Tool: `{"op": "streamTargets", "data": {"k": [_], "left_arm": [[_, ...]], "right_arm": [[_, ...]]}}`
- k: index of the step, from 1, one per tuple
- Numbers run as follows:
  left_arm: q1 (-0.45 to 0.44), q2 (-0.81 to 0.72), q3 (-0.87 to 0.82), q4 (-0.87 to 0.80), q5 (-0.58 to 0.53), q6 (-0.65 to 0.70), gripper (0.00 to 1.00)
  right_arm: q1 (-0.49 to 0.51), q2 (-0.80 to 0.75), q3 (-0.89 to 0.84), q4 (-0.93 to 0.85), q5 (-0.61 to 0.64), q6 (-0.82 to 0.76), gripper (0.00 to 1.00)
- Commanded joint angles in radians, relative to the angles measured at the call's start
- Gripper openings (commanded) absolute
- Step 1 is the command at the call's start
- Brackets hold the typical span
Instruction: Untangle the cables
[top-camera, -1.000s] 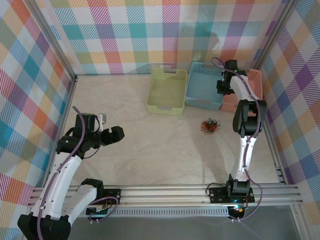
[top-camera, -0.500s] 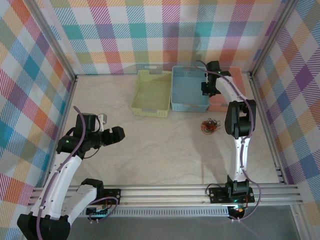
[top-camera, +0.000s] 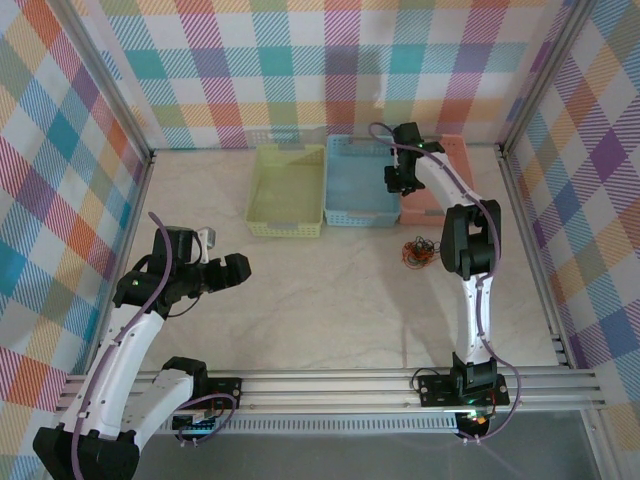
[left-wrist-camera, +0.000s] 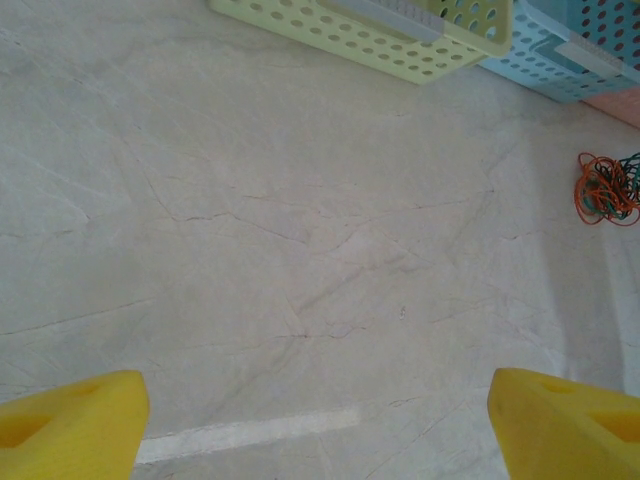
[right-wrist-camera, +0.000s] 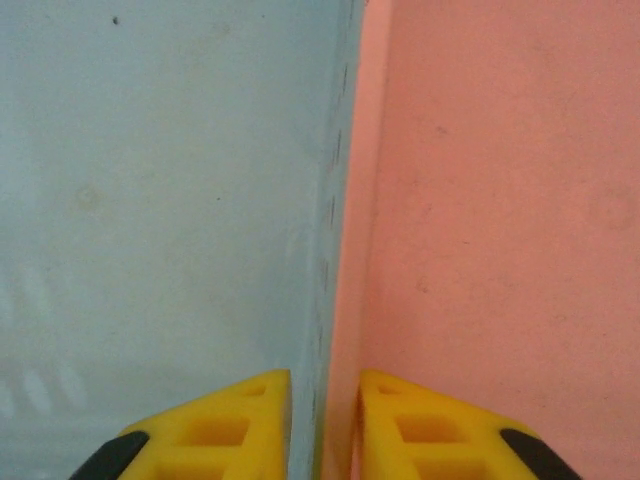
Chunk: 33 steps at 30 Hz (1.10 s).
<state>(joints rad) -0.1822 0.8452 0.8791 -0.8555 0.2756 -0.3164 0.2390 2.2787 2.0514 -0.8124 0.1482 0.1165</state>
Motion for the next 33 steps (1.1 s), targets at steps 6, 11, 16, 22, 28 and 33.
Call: {"op": "streamTargets", "data": {"k": [6,11,16,22,28,33], "left_arm": [[-0.018,-0.004,-0.009,0.004,-0.013,0.019,0.88],[-0.020,-0.006,-0.007,0.004,-0.013,0.019,0.88],[-0.023,-0.011,-0.009,0.006,-0.009,0.019,0.88],[-0.026,-0.013,-0.009,0.009,-0.001,0.020,0.88],[-0.027,-0.015,-0.009,0.009,0.004,0.021,0.88],[-0.030,-0.015,-0.009,0.009,0.005,0.021,0.88]], "right_arm": [[0.012,-0.109,0.045,-0.070,0.015,0.106,0.40],[0.014,-0.343,-0.151,-0.003,0.003,0.153,0.49],[0.014,-0.630,-0.478,0.100,-0.011,0.219,0.50],[0.010,-0.844,-0.837,0.165,0.023,0.257,0.53],[-0.034,-0.909,-1.058,0.262,0.045,0.300,0.54],[-0.080,-0.871,-1.078,0.272,0.019,0.320,0.57]]}}
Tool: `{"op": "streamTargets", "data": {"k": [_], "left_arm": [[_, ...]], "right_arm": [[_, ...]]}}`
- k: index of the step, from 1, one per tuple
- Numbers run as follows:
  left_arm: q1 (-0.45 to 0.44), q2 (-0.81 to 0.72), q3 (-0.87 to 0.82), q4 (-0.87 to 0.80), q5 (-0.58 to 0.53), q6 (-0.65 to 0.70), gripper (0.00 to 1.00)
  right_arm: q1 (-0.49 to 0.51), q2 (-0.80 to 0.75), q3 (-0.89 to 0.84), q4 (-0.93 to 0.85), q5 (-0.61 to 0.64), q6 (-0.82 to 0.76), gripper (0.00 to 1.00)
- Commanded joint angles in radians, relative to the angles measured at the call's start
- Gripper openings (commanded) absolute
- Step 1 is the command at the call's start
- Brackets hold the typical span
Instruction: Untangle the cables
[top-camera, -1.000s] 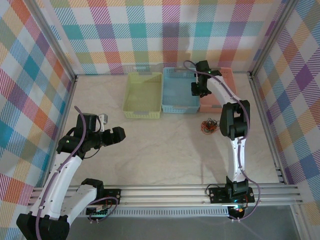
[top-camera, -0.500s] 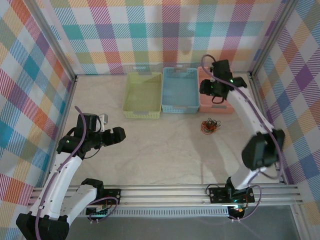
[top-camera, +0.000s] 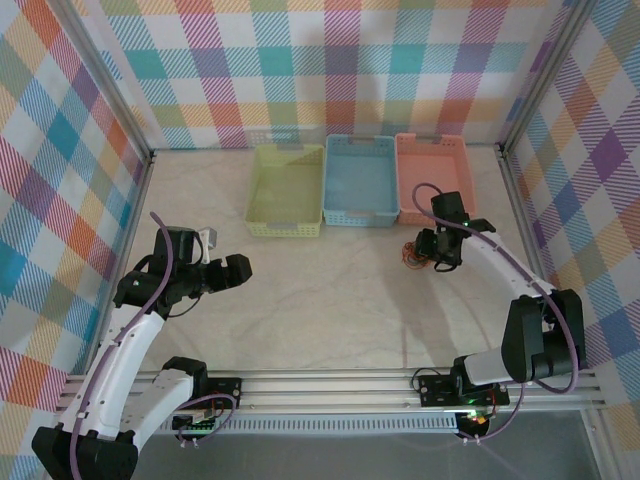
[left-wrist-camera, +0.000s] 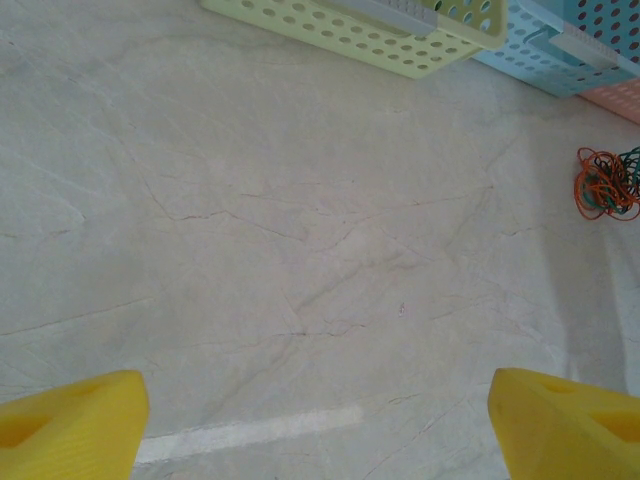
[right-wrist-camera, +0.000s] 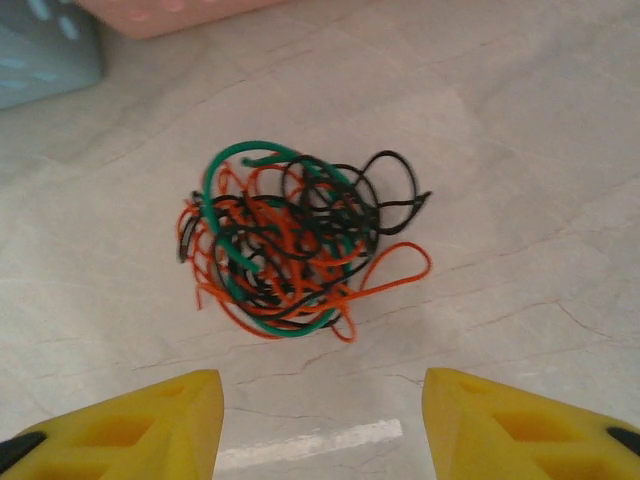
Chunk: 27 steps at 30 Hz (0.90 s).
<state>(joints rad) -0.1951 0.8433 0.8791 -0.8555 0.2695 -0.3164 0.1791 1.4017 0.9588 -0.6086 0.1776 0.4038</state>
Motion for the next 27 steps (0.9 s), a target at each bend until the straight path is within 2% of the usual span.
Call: {"op": "streamTargets", "data": {"k": [1,6,21,24,27], "left_arm": [[-0.017,-0.013,-0.008,0.008,0.011,0.020,0.88],[-0.018,-0.013,-0.009,0.008,0.005,0.022,0.88],[-0.021,-0.007,-0.010,0.006,-0.003,0.020,0.88],[-0.021,-0.002,-0.008,0.006,-0.006,0.019,0.88],[-0.021,0.005,-0.008,0.005,-0.003,0.021,0.88]], "right_arm": [[-0.027,0.018,0.018,0.067,-0.016,0.034,0.57],[-0.062,0.064,0.026,0.077,-0.044,0.051,0.57],[-0.074,0.219,0.030,0.216,-0.082,0.062,0.58],[-0.076,0.269,0.044,0.223,-0.113,0.056,0.54],[-0.073,0.286,0.032,0.254,-0.141,0.062,0.44]]}}
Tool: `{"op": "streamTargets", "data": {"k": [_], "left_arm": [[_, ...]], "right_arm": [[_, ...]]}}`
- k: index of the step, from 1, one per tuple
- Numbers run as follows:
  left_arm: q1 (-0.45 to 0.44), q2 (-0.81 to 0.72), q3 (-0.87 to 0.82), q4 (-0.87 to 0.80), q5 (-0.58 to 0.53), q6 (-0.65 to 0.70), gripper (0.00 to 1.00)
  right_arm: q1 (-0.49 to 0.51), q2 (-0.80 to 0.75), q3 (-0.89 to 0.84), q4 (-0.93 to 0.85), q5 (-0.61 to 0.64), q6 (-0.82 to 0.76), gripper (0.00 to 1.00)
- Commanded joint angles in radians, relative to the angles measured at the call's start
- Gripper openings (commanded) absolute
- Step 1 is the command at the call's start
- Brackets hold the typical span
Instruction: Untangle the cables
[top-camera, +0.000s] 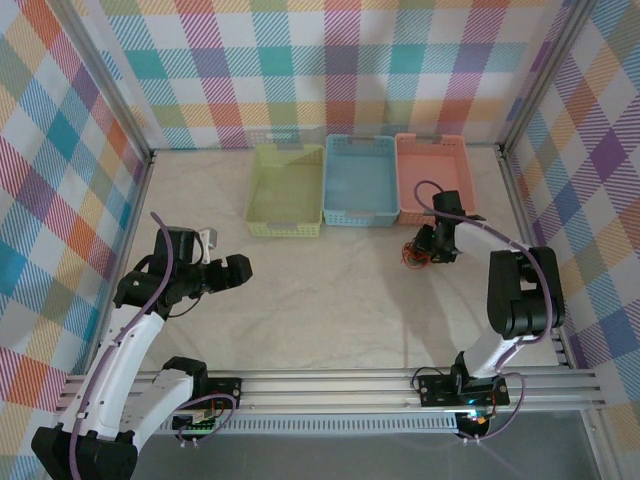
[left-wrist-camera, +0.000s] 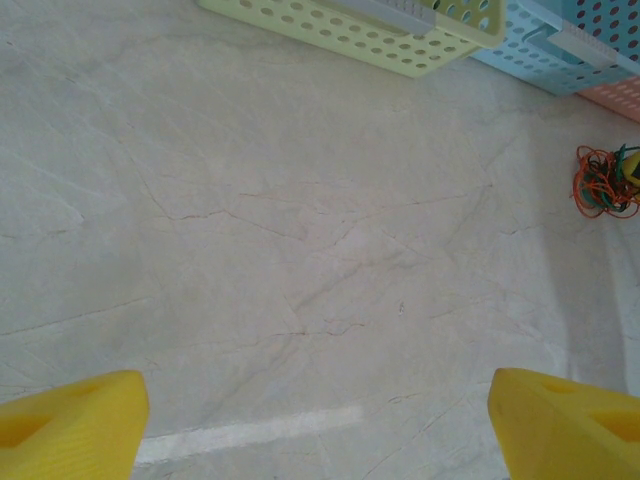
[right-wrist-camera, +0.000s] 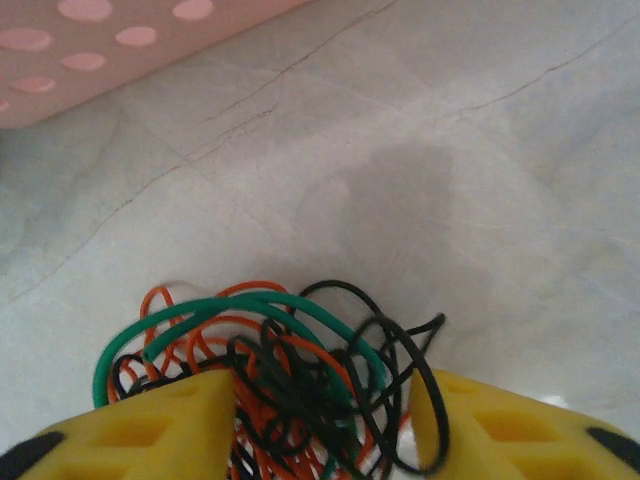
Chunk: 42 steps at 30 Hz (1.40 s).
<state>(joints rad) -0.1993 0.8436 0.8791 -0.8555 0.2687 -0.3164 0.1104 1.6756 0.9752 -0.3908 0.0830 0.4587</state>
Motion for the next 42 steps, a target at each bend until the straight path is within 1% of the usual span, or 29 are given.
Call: {"op": "streamTargets", "data": {"k": [1,4,6,10,15,17,22,25,28,29,31,34,36,38,39,40,42], "left_arm": [[-0.017,0.005,-0.009,0.005,-0.002,0.021,0.88],[-0.018,0.005,-0.009,0.006,-0.006,0.020,0.88],[-0.017,0.006,-0.010,0.005,-0.009,0.019,0.88],[-0.018,0.008,-0.011,0.004,-0.010,0.018,0.88],[-0.019,0.011,-0.009,0.001,-0.017,0.018,0.88],[-0.019,0.013,-0.008,0.001,-0.016,0.017,0.88],[-0.020,0.030,0.001,0.000,-0.005,0.018,0.88],[-0.020,0.017,0.042,-0.035,-0.014,0.036,0.87],[-0.020,-0.033,0.088,-0.074,-0.081,0.036,0.88],[-0.020,-0.047,0.092,-0.072,-0.072,0.027,0.89],[-0.020,-0.069,0.075,-0.040,-0.011,-0.024,0.89],[-0.021,-0.064,0.006,0.051,0.113,-0.120,0.86],[-0.035,-0.054,-0.052,0.128,0.140,-0.189,0.85],[-0.073,-0.045,-0.116,0.208,0.128,-0.251,0.83],[-0.102,-0.032,-0.137,0.244,0.106,-0.276,0.82],[-0.144,-0.013,-0.151,0.275,0.078,-0.296,0.82],[-0.230,0.043,-0.152,0.314,0.014,-0.311,0.82]], "right_arm": [[-0.006,0.012,0.006,0.049,-0.051,0.011,0.39],[-0.001,0.020,-0.005,0.073,-0.098,0.007,0.26],[0.011,0.022,-0.005,0.071,-0.124,0.004,0.20],[0.064,0.010,-0.008,0.078,-0.134,0.000,0.10],[0.169,-0.003,0.005,0.064,-0.117,-0.006,0.02],[0.220,-0.012,0.013,0.063,-0.102,-0.006,0.00],[0.364,0.008,0.058,0.101,-0.123,-0.057,0.00],[0.468,0.038,0.113,0.096,-0.099,-0.119,0.00],[0.569,0.048,0.114,0.155,-0.080,-0.200,0.00],[0.589,0.052,0.108,0.175,-0.088,-0.219,0.00],[0.620,0.062,0.096,0.219,-0.105,-0.243,0.00],[0.629,0.063,0.074,0.287,-0.182,-0.253,0.00],[0.632,0.062,0.060,0.322,-0.220,-0.257,0.00],[0.635,0.056,0.049,0.344,-0.250,-0.268,0.04],[0.636,0.051,0.040,0.358,-0.252,-0.264,0.14],[0.637,0.045,0.028,0.375,-0.247,-0.257,0.26],[0.635,0.021,-0.001,0.407,-0.247,-0.256,0.38]]}}
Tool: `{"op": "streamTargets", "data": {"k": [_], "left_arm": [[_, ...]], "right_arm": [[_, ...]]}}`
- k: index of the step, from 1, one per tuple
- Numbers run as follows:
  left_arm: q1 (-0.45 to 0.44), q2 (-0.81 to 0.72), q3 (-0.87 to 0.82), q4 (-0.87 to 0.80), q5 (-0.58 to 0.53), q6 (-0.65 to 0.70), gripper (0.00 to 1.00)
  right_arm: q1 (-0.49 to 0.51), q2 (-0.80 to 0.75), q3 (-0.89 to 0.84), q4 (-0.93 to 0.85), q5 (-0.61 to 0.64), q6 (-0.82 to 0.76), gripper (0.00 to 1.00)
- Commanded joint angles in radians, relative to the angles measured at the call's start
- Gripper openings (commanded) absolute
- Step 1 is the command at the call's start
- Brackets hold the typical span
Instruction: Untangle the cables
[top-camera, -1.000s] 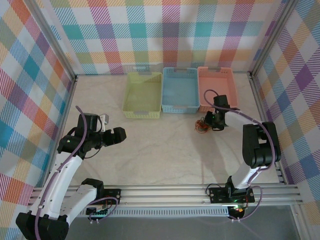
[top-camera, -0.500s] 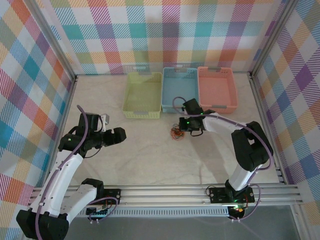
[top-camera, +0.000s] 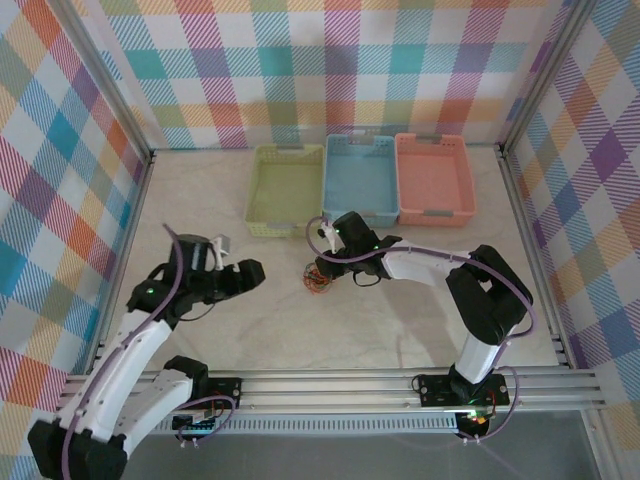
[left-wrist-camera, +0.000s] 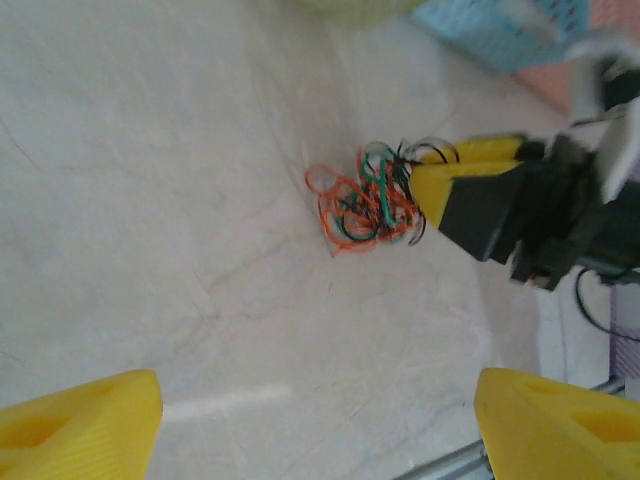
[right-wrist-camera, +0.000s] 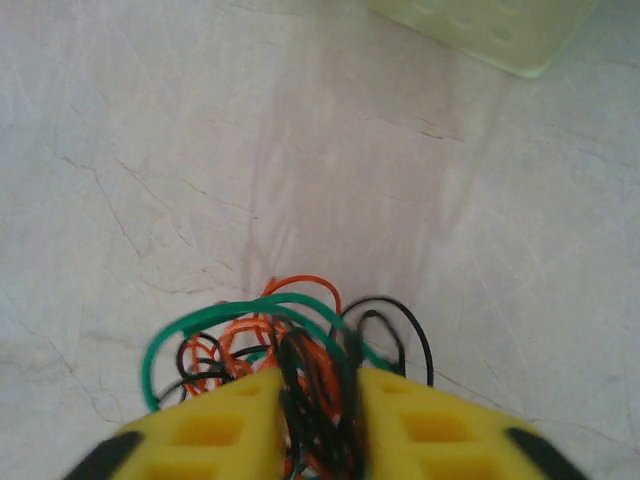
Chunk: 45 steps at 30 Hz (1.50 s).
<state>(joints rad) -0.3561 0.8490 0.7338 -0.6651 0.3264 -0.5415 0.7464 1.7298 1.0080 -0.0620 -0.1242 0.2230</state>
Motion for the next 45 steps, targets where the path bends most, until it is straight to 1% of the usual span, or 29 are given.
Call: {"op": "streamTargets", "data": {"k": [1,2,4,7,12,15,17,19,22,23,25,27,29,31,33,35,37,39,44,45], "left_arm": [[-0.114,0.076,0.001,0.137,-0.074,-0.089,0.82],[-0.142,0.111,0.010,0.148,-0.093,-0.089,0.82],[-0.177,0.192,0.028,0.177,-0.117,-0.091,0.82],[-0.196,0.294,0.046,0.228,-0.121,-0.092,0.80],[-0.221,0.453,0.106,0.277,-0.125,-0.082,0.72],[-0.232,0.545,0.158,0.298,-0.130,-0.065,0.71],[-0.234,0.613,0.208,0.279,-0.140,-0.041,0.71],[-0.233,0.684,0.265,0.258,-0.157,-0.014,0.67],[-0.233,0.757,0.329,0.230,-0.162,0.015,0.61],[-0.233,0.768,0.339,0.232,-0.168,0.023,0.61],[-0.230,0.799,0.366,0.224,-0.195,0.035,0.57],[-0.229,0.838,0.394,0.215,-0.186,0.048,0.53],[-0.230,0.863,0.410,0.218,-0.174,0.055,0.49],[-0.229,0.878,0.413,0.232,-0.187,0.061,0.47],[-0.221,0.893,0.422,0.237,-0.164,0.063,0.41],[-0.220,0.906,0.427,0.242,-0.144,0.066,0.38],[-0.221,0.913,0.425,0.246,-0.122,0.062,0.30],[-0.220,0.908,0.405,0.260,-0.105,0.056,0.27],[-0.218,0.870,0.365,0.274,-0.102,0.052,0.26],[-0.219,0.863,0.357,0.284,-0.097,0.051,0.24]], "right_arm": [[-0.001,-0.048,-0.051,0.097,-0.032,-0.019,0.41],[-0.001,-0.059,-0.062,0.112,-0.022,-0.015,0.43],[-0.005,-0.077,-0.081,0.125,0.009,-0.007,0.44],[-0.026,-0.102,-0.105,0.134,0.041,0.023,0.42],[-0.105,-0.163,-0.193,0.224,0.046,0.120,0.34],[-0.139,-0.169,-0.215,0.246,0.006,0.156,0.29],[-0.143,-0.166,-0.213,0.241,-0.002,0.158,0.26],[-0.144,-0.162,-0.210,0.240,-0.014,0.156,0.22],[-0.144,-0.152,-0.203,0.239,-0.038,0.154,0.20],[-0.144,-0.149,-0.200,0.236,-0.041,0.153,0.19],[-0.144,-0.142,-0.191,0.226,-0.048,0.151,0.19],[-0.144,-0.139,-0.188,0.225,-0.057,0.150,0.19],[-0.144,-0.143,-0.193,0.229,-0.046,0.151,0.23],[-0.144,-0.149,-0.201,0.242,-0.036,0.155,0.24],[-0.144,-0.144,-0.198,0.242,-0.047,0.153,0.24],[-0.144,-0.134,-0.189,0.232,-0.059,0.151,0.24],[-0.144,-0.129,-0.182,0.225,-0.068,0.150,0.24],[-0.144,-0.127,-0.181,0.227,-0.073,0.148,0.24],[-0.144,-0.116,-0.177,0.231,-0.102,0.147,0.25],[-0.144,-0.111,-0.171,0.229,-0.109,0.147,0.25]]}}
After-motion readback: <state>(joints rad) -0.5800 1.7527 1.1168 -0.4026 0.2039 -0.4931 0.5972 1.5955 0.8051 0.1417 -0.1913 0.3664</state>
